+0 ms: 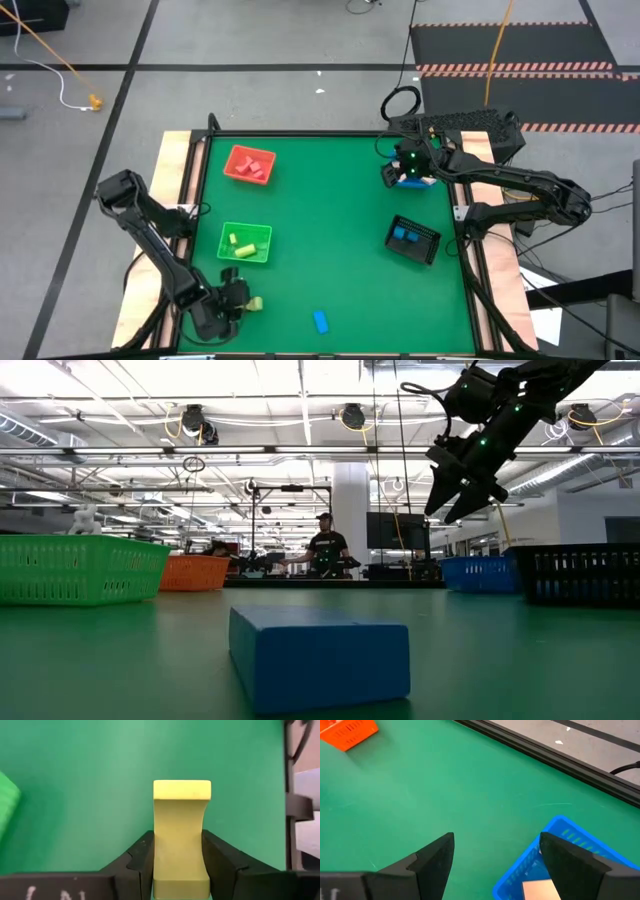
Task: Sort & place blocks by color
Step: Put the green block into the green basket
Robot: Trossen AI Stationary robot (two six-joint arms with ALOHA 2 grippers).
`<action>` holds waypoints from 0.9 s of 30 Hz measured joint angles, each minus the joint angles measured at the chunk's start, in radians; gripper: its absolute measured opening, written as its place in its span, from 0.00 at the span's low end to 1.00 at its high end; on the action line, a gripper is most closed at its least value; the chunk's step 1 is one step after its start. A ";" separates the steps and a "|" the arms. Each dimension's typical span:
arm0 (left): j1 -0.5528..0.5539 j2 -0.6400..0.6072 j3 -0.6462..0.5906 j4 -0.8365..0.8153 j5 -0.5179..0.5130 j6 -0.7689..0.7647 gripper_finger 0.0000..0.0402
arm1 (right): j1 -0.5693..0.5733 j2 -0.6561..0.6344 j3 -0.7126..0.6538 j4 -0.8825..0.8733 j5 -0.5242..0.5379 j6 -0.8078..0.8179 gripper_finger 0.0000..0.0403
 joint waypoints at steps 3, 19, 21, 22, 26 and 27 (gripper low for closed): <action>0.029 -0.036 0.021 -0.003 -0.061 0.090 0.32 | 0.000 0.000 0.000 0.000 0.000 0.000 0.70; 0.288 -0.206 0.024 -0.353 -0.293 -0.016 0.32 | 0.000 0.000 0.000 0.005 0.000 0.000 0.70; 0.300 -0.206 0.024 -0.419 -0.269 -0.077 0.32 | 0.000 0.000 0.000 0.006 0.000 0.000 0.70; 0.303 -0.206 0.024 -0.448 -0.250 -0.102 0.32 | 0.000 0.000 0.000 0.006 0.000 0.000 0.70; 0.309 -0.202 0.021 -0.502 -0.215 -0.165 0.32 | 0.000 0.000 0.000 0.005 0.000 0.000 0.70; 0.309 -0.202 0.021 -0.516 -0.217 -0.174 0.32 | 0.000 0.000 0.000 0.006 0.000 0.000 0.70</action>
